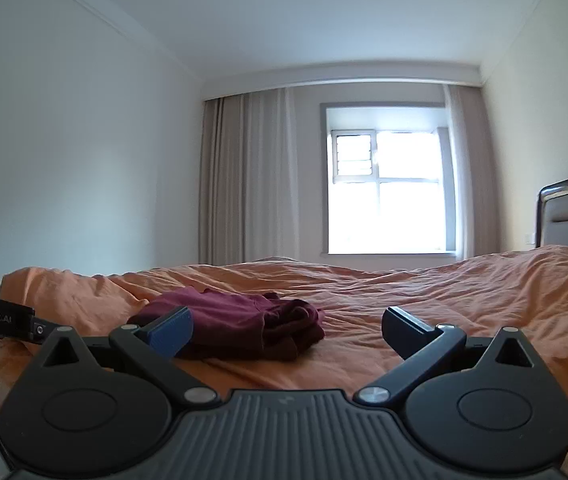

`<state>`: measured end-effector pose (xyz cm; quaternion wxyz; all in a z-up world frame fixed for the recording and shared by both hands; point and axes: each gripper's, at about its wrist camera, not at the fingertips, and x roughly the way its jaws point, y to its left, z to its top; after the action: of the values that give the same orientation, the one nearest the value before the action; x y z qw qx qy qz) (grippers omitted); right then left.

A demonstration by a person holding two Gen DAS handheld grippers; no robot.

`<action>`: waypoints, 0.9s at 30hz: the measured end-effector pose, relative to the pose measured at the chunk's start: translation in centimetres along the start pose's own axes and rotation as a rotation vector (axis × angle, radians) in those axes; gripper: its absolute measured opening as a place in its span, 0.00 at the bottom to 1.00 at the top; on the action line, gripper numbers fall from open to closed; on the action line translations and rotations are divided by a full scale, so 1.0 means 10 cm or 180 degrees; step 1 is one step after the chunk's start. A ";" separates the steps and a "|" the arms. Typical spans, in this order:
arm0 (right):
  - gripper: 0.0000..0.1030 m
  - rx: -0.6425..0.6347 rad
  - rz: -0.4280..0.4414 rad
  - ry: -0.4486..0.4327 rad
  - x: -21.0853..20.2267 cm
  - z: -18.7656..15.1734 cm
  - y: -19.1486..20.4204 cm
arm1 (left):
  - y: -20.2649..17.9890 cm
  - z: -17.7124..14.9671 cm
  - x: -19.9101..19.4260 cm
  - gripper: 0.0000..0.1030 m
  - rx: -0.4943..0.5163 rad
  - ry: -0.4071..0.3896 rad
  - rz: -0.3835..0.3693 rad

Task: Fold small clothes

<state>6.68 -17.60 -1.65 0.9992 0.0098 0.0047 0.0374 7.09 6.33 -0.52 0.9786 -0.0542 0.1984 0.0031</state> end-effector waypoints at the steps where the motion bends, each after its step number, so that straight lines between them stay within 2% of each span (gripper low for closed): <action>1: 1.00 0.0018 -0.0001 0.0003 -0.04 -0.04 0.01 | 0.03 -0.04 -0.02 0.99 0.0001 -0.0014 0.0000; 7: 1.00 -0.0026 0.0028 0.0208 -0.10 -0.20 0.04 | 0.17 -0.24 -0.08 0.99 0.0085 -0.0080 0.0083; 27: 1.00 -0.0100 0.0070 0.0428 0.00 -0.32 0.02 | 0.21 -0.31 0.02 0.99 0.0098 0.0045 0.0143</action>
<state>6.63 -17.33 -4.85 0.9962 -0.0084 0.0712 0.0490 6.02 8.14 -3.65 0.9776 -0.0347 0.2066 0.0216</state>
